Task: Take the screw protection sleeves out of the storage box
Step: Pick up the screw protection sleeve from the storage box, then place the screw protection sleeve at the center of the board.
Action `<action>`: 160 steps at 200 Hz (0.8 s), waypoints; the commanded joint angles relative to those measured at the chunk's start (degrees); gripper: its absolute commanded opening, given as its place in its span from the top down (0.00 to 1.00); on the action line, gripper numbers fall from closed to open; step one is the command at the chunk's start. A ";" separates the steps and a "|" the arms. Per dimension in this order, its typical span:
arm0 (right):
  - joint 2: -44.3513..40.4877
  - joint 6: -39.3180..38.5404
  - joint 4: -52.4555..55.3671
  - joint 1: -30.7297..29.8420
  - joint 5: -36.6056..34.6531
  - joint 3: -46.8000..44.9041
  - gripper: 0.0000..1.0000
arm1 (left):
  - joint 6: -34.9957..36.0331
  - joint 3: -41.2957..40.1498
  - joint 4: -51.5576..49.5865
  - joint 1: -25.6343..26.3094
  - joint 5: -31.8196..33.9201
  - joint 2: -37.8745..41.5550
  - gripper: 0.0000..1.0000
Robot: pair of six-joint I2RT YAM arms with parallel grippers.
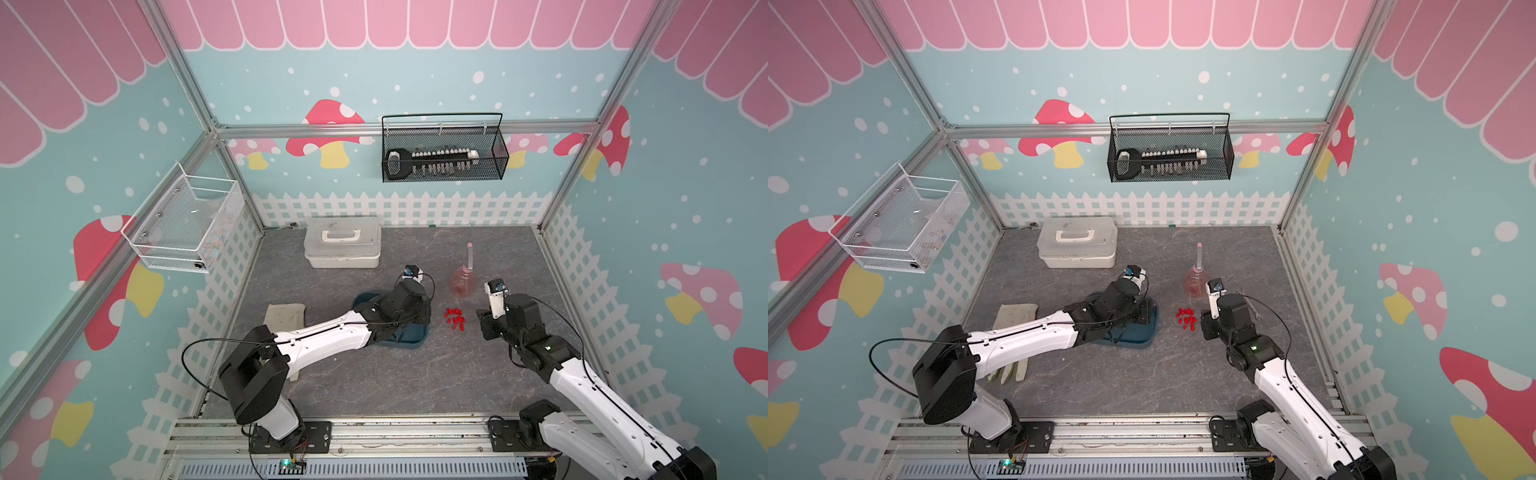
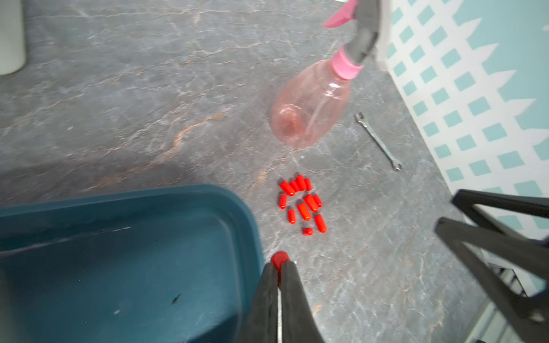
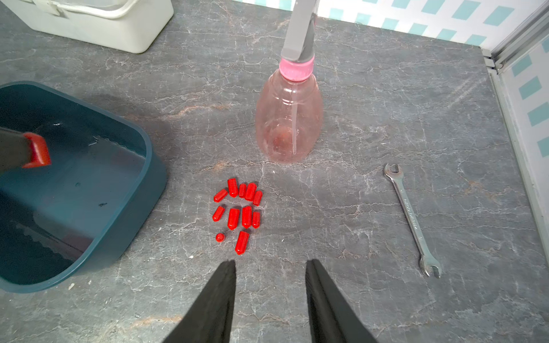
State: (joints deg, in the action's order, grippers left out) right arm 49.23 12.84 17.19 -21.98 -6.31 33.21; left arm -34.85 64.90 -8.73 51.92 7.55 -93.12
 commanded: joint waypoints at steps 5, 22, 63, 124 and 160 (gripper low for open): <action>-0.78 1.78 -0.73 0.97 1.10 -1.74 0.57 | 1.45 4.78 -0.71 1.31 0.63 -4.43 0.93; -1.58 2.18 -0.93 1.37 1.44 -2.41 0.57 | 1.38 7.61 -0.86 2.45 0.45 -7.60 0.93; -6.61 2.43 -1.38 2.48 1.21 -4.46 0.57 | 0.67 12.85 -2.73 3.52 0.51 -13.76 0.93; -8.11 2.80 -1.00 5.58 2.50 -5.75 0.57 | -0.26 16.31 -4.47 3.71 -1.66 -18.50 0.93; -7.30 3.24 -1.79 7.30 4.56 -6.43 0.58 | -0.18 17.60 -5.76 3.80 -2.38 -20.26 0.93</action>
State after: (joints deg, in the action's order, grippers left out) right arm 41.65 15.25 16.25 -15.77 -3.68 28.14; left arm -34.96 80.66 -12.40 55.33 6.31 -111.90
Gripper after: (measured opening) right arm 0.422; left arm 0.069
